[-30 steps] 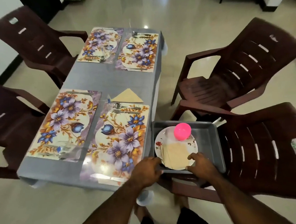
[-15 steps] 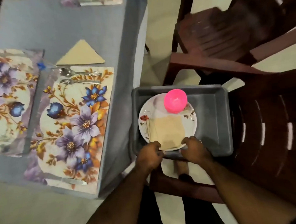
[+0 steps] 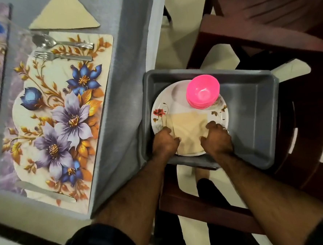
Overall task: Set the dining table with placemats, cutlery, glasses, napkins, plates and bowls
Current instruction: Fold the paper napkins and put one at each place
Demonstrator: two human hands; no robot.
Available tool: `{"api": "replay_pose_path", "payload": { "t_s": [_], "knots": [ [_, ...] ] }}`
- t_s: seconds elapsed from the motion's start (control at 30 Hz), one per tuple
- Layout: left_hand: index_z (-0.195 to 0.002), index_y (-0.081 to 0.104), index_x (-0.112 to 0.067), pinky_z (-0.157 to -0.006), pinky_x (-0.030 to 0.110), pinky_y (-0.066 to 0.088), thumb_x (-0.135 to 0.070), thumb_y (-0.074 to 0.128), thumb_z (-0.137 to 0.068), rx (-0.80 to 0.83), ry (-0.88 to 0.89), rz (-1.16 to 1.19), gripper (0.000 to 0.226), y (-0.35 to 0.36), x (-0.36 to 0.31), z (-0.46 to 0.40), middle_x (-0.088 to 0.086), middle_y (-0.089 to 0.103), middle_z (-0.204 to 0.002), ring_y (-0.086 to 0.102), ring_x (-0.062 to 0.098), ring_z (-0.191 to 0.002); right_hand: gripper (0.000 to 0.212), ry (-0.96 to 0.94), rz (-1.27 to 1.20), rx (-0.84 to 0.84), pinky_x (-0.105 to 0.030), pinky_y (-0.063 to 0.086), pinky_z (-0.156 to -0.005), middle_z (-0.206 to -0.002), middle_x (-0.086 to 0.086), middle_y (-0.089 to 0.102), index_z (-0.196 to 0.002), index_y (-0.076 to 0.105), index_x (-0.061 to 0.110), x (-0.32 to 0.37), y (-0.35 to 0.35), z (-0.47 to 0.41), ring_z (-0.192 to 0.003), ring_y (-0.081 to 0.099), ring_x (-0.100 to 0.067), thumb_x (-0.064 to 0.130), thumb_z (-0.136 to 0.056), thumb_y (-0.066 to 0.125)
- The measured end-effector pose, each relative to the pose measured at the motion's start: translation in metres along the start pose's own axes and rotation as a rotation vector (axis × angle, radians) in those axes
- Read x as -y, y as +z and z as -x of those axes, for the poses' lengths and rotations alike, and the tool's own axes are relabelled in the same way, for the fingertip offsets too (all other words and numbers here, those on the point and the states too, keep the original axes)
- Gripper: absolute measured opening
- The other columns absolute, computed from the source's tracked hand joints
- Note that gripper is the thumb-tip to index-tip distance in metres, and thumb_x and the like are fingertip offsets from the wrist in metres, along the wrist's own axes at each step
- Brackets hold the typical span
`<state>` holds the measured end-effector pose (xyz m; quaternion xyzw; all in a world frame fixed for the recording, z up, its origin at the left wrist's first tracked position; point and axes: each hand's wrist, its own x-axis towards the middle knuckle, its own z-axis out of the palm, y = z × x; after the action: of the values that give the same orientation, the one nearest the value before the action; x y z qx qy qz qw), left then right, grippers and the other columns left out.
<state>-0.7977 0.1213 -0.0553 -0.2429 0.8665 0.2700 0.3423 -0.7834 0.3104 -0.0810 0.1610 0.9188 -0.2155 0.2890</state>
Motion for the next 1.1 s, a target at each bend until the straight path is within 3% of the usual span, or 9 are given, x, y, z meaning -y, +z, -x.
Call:
{"api": "replay_pose_path", "payload": {
  "t_s": [0.13, 0.27, 0.43, 0.5, 0.6, 0.73, 0.83, 0.97, 1.1],
  "knots": [
    [-0.109, 0.068, -0.015, -0.086, 0.036, 0.059, -0.039, 0.09, -0.079, -0.1, -0.221, 0.259, 0.044, 0.014, -0.015, -0.006, 0.006, 0.074, -0.113, 0.071, 0.03, -0.103, 0.053, -0.015, -0.026, 0.007, -0.045, 0.054, -0.096, -0.121, -0.01, 0.064, -0.128, 0.055, 0.021, -0.006, 0.001, -0.004, -0.116, 0.062, -0.036, 0.035, -0.083, 0.08],
    [-0.092, 0.073, -0.019, -0.052, 0.02, 0.046, -0.035, 0.093, -0.077, -0.053, -0.24, 0.36, 0.03, 0.023, -0.02, -0.012, -0.003, 0.076, -0.096, 0.066, 0.014, -0.068, 0.053, -0.018, -0.033, 0.009, -0.045, 0.055, -0.095, -0.12, -0.01, 0.064, -0.126, 0.055, 0.022, -0.008, 0.003, -0.005, -0.113, 0.063, -0.036, 0.033, -0.08, 0.08],
    [-0.062, 0.052, -0.021, -0.063, 0.023, 0.04, -0.019, 0.088, -0.08, 0.037, -0.012, 0.395, 0.04, 0.023, -0.019, -0.007, -0.012, 0.054, -0.061, 0.051, 0.01, -0.06, 0.057, -0.013, -0.196, -0.007, -0.046, 0.055, -0.095, -0.124, -0.006, 0.057, -0.124, 0.059, 0.026, -0.016, 0.003, -0.006, -0.113, 0.061, -0.032, 0.03, -0.072, 0.082],
    [-0.064, 0.045, -0.013, -0.062, 0.026, 0.038, -0.007, 0.082, -0.081, 0.14, 0.072, 0.551, 0.041, 0.011, -0.022, 0.005, -0.01, 0.045, -0.059, 0.042, 0.009, -0.057, 0.056, -0.007, -0.363, -0.069, -0.04, 0.057, -0.09, -0.123, -0.003, 0.057, -0.123, 0.061, 0.026, -0.023, -0.001, -0.003, -0.108, 0.062, -0.025, 0.023, -0.071, 0.083],
    [-0.095, 0.064, 0.007, -0.075, 0.034, 0.051, -0.006, 0.071, -0.08, 0.26, 0.092, 0.828, 0.021, -0.023, -0.025, 0.028, 0.012, 0.066, -0.087, 0.063, 0.024, -0.082, 0.044, 0.06, -0.832, 0.045, -0.031, 0.054, -0.08, -0.109, 0.0, 0.068, -0.119, 0.066, 0.018, -0.013, -0.026, 0.006, -0.094, 0.067, -0.016, 0.016, -0.079, 0.084],
    [-0.11, 0.077, -0.023, -0.088, 0.042, 0.06, -0.002, 0.065, -0.08, 0.315, 0.123, 1.026, 0.039, -0.081, -0.027, 0.07, 0.011, 0.078, -0.11, 0.074, 0.027, -0.099, 0.022, 0.061, -1.243, 0.292, -0.036, 0.052, -0.074, -0.098, 0.001, 0.072, -0.115, 0.072, 0.011, 0.026, -0.073, 0.033, -0.093, 0.063, -0.024, 0.013, -0.093, 0.072],
    [-0.126, 0.068, -0.019, -0.093, 0.046, 0.059, -0.008, 0.069, -0.076, 0.308, 0.197, 1.006, 0.051, -0.132, -0.028, 0.109, 0.011, 0.077, -0.117, 0.072, 0.029, -0.105, 0.039, -0.021, -1.289, 0.422, -0.039, 0.048, -0.071, -0.098, -0.007, 0.074, -0.105, 0.076, 0.01, 0.065, -0.104, 0.067, -0.092, 0.059, -0.03, 0.032, -0.073, 0.086],
    [-0.133, 0.061, -0.007, -0.1, 0.047, 0.055, -0.008, 0.072, -0.087, 0.218, 0.344, 0.992, 0.047, -0.217, -0.022, 0.166, 0.015, 0.072, -0.127, 0.069, 0.029, -0.114, 0.075, -0.2, -1.259, 0.466, -0.051, 0.05, -0.087, -0.105, -0.02, 0.076, -0.101, 0.078, 0.009, 0.129, -0.154, 0.116, -0.092, 0.067, -0.037, 0.051, -0.043, 0.101],
    [-0.124, 0.071, -0.007, -0.097, 0.047, 0.056, -0.008, 0.078, -0.088, 0.097, 0.48, 0.986, 0.037, -0.308, 0.0, 0.208, 0.015, 0.076, -0.117, 0.07, 0.031, -0.106, 0.063, -0.376, -1.234, 0.483, -0.044, 0.053, -0.084, -0.107, -0.025, 0.074, -0.109, 0.073, 0.001, 0.212, -0.204, 0.164, -0.091, 0.067, -0.035, 0.033, -0.06, 0.097]
  ]
}}
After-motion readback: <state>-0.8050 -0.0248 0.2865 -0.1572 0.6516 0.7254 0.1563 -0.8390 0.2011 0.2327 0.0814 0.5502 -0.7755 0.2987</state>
